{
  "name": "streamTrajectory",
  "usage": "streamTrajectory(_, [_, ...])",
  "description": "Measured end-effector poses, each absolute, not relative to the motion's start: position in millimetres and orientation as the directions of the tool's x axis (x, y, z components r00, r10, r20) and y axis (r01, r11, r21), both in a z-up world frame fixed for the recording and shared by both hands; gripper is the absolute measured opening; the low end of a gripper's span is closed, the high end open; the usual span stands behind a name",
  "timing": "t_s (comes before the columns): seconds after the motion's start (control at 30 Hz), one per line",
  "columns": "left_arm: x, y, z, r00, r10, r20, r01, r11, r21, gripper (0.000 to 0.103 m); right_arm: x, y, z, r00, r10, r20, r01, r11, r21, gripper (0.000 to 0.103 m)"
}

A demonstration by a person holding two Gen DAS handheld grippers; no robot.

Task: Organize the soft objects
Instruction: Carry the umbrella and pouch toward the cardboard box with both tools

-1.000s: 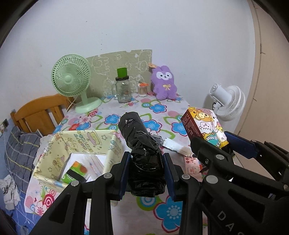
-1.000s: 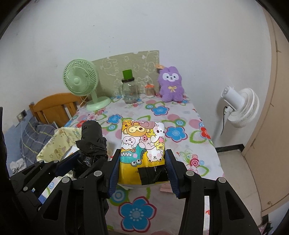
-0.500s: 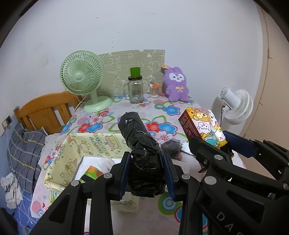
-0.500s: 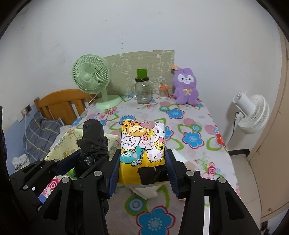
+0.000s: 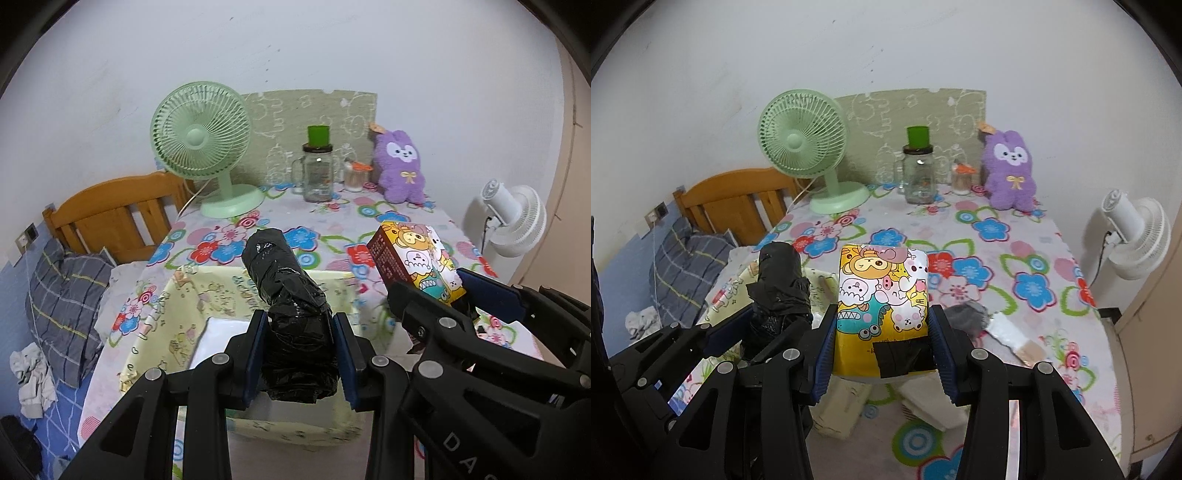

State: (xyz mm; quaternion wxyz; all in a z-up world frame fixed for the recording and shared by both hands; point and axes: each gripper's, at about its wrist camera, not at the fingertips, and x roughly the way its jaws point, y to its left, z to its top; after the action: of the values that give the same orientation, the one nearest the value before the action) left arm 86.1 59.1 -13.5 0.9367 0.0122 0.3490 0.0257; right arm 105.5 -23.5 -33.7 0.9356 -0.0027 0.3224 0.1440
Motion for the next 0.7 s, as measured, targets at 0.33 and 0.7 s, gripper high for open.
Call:
streamTrajectory(0.33, [102, 86, -28, 0.727, 0.078, -0.682, -0.068, 0.997, 0.042, 0.036, 131, 7, -49, 0.715, 0.299, -0.632, -0.308, 0.946, 0.100, 0.051])
streamTrajectory(0.7, [119, 121, -48, 0.686, 0.113, -0.719, -0.113, 0.992, 0.047, 0.039, 153, 46, -66, 0.671, 0.325, -0.667, -0.379, 0.923, 0.069, 0.051])
